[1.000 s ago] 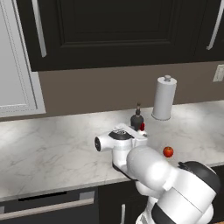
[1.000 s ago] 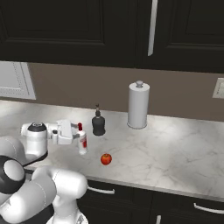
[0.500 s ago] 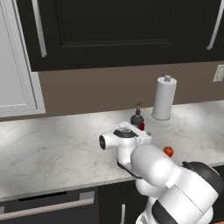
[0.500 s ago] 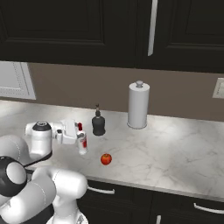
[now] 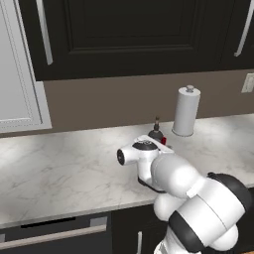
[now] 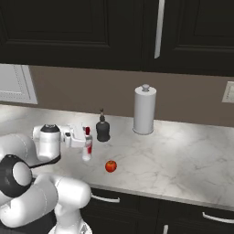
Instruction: Place the liquors on the top shelf of the fridge to keep them out of children's reach, and place the apple on lower shelves for easy access.
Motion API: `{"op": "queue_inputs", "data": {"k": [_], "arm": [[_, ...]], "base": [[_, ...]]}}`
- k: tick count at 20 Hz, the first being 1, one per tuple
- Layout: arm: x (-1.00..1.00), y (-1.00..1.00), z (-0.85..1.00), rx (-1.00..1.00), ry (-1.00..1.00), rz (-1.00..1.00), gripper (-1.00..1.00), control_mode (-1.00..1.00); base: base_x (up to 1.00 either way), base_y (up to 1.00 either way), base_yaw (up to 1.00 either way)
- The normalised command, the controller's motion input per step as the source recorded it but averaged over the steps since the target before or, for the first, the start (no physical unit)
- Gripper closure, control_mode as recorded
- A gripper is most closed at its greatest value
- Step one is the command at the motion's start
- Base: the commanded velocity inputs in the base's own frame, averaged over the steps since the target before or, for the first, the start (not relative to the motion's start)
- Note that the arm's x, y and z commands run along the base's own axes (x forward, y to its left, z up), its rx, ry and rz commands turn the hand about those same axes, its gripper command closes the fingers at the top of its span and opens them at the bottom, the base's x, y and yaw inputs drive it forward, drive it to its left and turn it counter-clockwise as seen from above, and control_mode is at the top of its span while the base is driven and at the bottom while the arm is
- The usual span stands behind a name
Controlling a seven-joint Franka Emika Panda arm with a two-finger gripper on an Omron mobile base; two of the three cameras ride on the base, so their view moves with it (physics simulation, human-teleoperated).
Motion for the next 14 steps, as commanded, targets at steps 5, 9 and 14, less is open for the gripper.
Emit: {"op": "queue_inputs", "data": {"k": [5,9,14], "arm": [[-0.02,0.00,0.00,0.00,0.00,0.06,1.00,-1.00],[-0.21,-0.01,0.24,0.00,-0.06,0.38,1.00,-1.00],[-0.34,-0.23,0.89,0.07,-0.19,0.45,1.00,-1.00]], "base": [[0.00,0.00,0.00],[0.00,0.00,0.00],[0.00,0.00,0.00]]}}
